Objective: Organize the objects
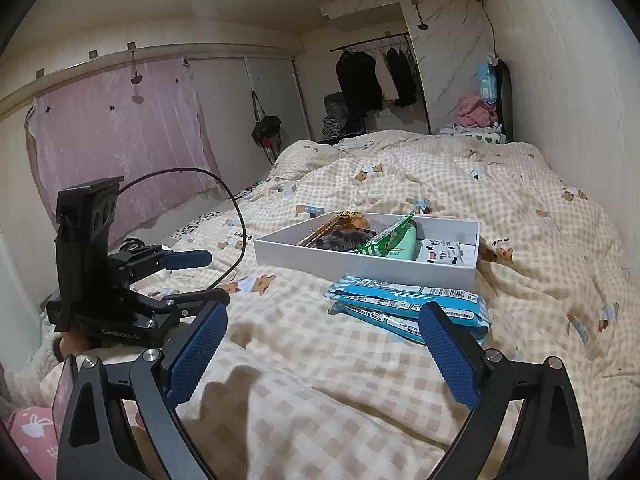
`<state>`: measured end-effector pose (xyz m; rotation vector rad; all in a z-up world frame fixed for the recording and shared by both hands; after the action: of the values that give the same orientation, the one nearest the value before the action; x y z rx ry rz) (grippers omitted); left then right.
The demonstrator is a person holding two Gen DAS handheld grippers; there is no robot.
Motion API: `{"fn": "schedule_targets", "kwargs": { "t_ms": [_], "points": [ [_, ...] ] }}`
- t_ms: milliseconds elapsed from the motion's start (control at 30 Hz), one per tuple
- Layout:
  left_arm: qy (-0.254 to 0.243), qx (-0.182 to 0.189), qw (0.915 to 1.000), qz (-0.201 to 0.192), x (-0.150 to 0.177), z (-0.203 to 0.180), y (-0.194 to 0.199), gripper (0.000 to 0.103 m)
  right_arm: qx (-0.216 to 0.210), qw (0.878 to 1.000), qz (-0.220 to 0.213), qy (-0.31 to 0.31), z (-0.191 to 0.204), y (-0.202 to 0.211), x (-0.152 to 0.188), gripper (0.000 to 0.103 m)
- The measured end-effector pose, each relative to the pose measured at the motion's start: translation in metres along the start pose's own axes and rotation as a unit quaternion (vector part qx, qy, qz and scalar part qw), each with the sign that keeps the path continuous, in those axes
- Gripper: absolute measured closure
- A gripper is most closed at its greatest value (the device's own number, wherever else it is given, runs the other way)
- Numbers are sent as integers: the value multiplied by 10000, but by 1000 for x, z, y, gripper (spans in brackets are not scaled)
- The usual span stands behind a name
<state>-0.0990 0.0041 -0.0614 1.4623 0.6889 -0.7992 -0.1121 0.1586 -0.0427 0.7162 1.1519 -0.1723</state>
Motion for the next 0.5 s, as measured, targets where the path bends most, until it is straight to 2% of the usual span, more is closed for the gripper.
{"fn": "schedule_targets", "kwargs": {
  "t_ms": [500],
  "points": [
    [4, 6, 10000, 8, 1, 0, -1, 18, 22, 10000, 34, -67, -1, 0, 2, 6]
  ]
}}
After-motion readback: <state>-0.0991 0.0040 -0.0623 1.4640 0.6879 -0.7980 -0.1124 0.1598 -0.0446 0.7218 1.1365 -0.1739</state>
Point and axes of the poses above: each gripper's, at about its wrist camera, not at the fingertips, and y roughly against the way its jaws point, z to its left, x to its underside, the point moved 10 cm from there along -y, roughly the way its jaws point, and after that the axes turned 1 degree about -z, right-handed, at the moved point
